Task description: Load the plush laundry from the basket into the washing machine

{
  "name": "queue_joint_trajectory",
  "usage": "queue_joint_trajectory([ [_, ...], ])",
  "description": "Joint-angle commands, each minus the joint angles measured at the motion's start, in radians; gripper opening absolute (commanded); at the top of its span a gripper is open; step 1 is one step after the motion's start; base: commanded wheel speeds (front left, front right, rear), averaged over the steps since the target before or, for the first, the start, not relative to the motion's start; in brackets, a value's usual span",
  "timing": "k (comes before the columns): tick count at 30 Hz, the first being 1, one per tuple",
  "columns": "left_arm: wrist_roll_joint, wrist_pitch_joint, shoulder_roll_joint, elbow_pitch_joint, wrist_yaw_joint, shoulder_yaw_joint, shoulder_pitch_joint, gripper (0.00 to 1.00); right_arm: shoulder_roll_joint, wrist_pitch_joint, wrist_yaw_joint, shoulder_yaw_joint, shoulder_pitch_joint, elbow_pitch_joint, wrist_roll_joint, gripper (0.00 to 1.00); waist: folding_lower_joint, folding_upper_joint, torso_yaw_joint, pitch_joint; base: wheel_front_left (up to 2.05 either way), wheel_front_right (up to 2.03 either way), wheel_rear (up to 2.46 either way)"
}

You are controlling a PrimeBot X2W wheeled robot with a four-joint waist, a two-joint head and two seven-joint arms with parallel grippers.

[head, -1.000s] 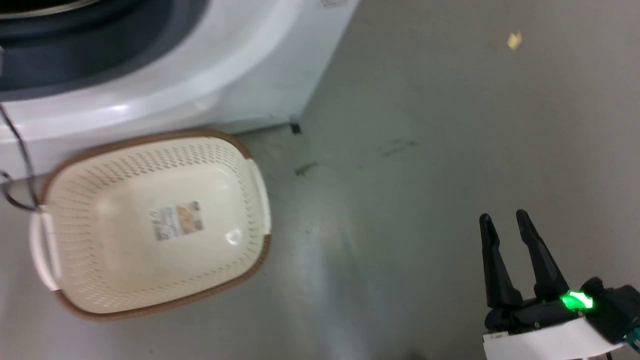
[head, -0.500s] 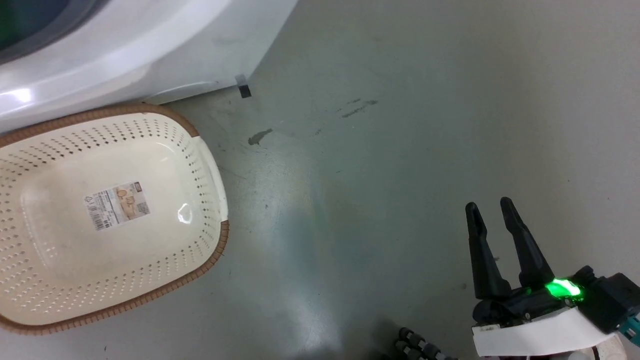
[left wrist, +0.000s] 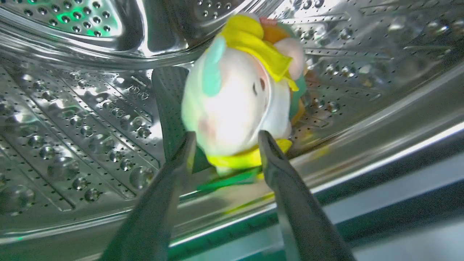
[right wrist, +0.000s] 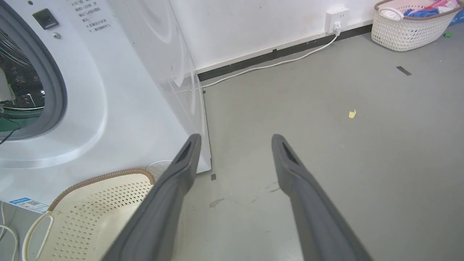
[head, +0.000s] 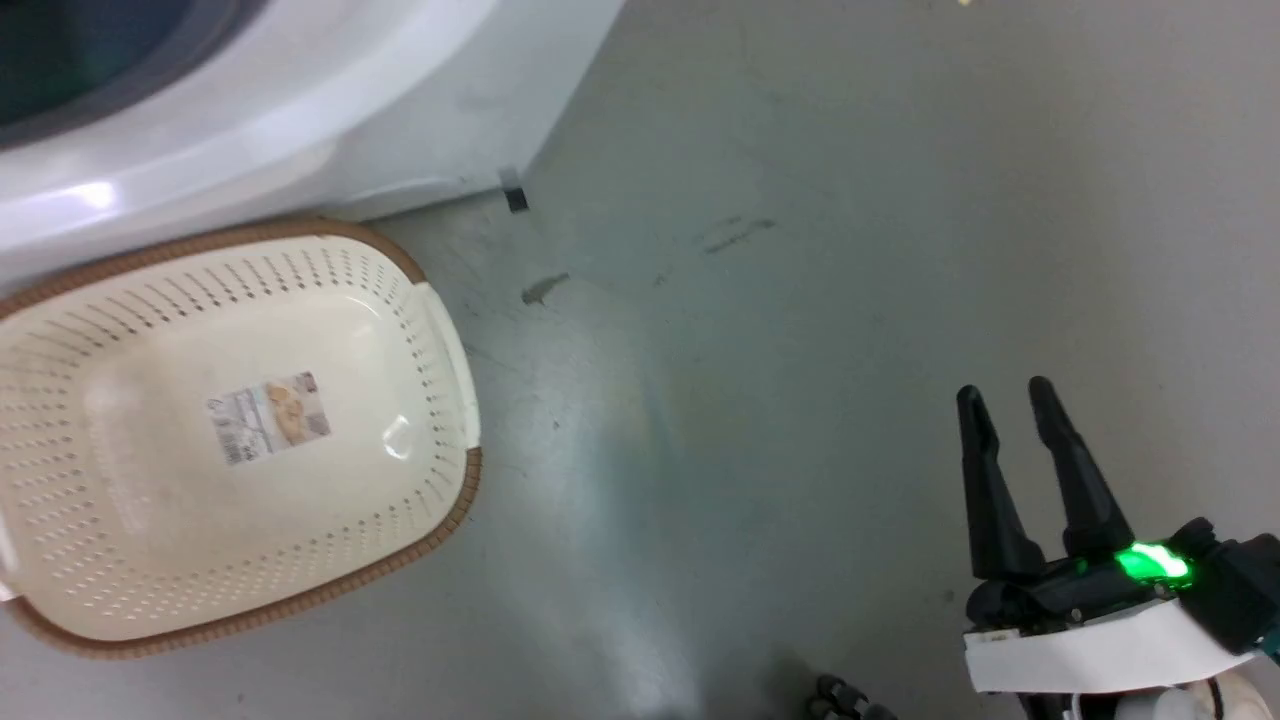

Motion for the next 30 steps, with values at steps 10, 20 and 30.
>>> queue_joint_trajectory([
  [10, -0.144, -0.254, -0.150, 0.058, -0.004, -0.049, 0.233, 1.00, 0.000, -0.005, 0.001, -0.089, 0.018, 0.026, -0.118, 1.00, 0.0000, 0.0000, 0.121, -0.303, 0.00, 0.00, 0.00],
  [20, -0.287, -0.443, -0.262, -0.061, -0.004, -0.032, 0.493, 1.00, 0.000, -0.005, 0.001, -0.154, 0.113, 0.039, -0.205, 1.00, 0.0000, 0.0000, 0.254, -0.549, 0.00, 0.00, 0.00],
  [30, -0.183, -0.453, -0.298, -0.527, 0.155, 0.104, 0.928, 1.00, 0.000, -0.005, 0.001, -0.128, 0.201, 0.031, -0.275, 1.00, 0.0000, 0.0000, 0.354, -0.702, 0.00, 0.00, 0.00],
])
